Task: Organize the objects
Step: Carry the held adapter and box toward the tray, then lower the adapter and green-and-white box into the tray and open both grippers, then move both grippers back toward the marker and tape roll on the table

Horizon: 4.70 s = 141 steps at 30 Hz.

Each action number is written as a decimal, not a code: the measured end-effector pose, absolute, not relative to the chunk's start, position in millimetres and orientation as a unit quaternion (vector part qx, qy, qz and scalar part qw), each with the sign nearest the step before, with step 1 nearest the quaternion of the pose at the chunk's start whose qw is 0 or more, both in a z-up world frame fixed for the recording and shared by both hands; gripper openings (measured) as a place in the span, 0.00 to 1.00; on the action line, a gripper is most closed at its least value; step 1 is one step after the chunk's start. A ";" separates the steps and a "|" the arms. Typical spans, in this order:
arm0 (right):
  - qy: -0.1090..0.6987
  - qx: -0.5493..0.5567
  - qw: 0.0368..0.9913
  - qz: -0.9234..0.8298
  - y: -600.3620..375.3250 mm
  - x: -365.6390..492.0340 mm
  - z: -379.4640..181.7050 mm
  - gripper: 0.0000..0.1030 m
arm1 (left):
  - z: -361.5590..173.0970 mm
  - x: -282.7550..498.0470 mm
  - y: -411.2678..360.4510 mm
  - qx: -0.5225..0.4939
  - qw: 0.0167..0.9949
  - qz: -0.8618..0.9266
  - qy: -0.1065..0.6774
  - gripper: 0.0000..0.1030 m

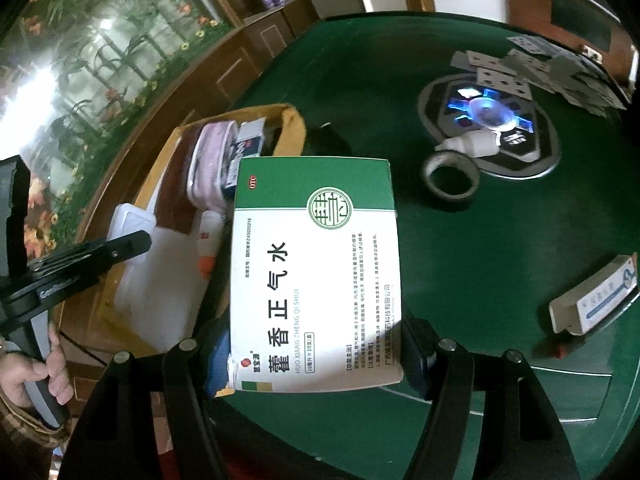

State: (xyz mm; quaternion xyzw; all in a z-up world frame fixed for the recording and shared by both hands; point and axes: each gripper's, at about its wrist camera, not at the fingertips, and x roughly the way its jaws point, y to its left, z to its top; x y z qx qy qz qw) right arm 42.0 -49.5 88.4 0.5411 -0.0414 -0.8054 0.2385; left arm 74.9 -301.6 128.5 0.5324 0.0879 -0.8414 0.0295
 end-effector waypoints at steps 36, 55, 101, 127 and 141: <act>-0.032 0.568 0.322 -0.757 -151.9 67.1 77.7 0.67 | 89.1 85.4 -373.3 0.572 0.052 -0.810 0.120 0.24; -0.081 0.625 0.357 -0.689 -205.9 72.7 40.4 0.67 | 78.2 89.1 -394.1 0.581 0.045 -0.803 0.124 0.24; 0.066 0.599 0.301 -0.739 -207.8 91.6 52.7 0.77 | 75.0 12.3 -348.0 0.588 -0.028 -0.799 0.121 0.52; 0.005 0.551 0.234 -0.801 -94.5 84.5 94.2 0.82 | 131.7 25.3 -275.9 0.534 0.015 -0.843 0.055 0.69; -0.038 0.553 0.188 -0.811 -19.8 77.7 90.5 0.99 | 136.9 6.3 -212.3 0.544 -0.019 -0.836 0.063 0.77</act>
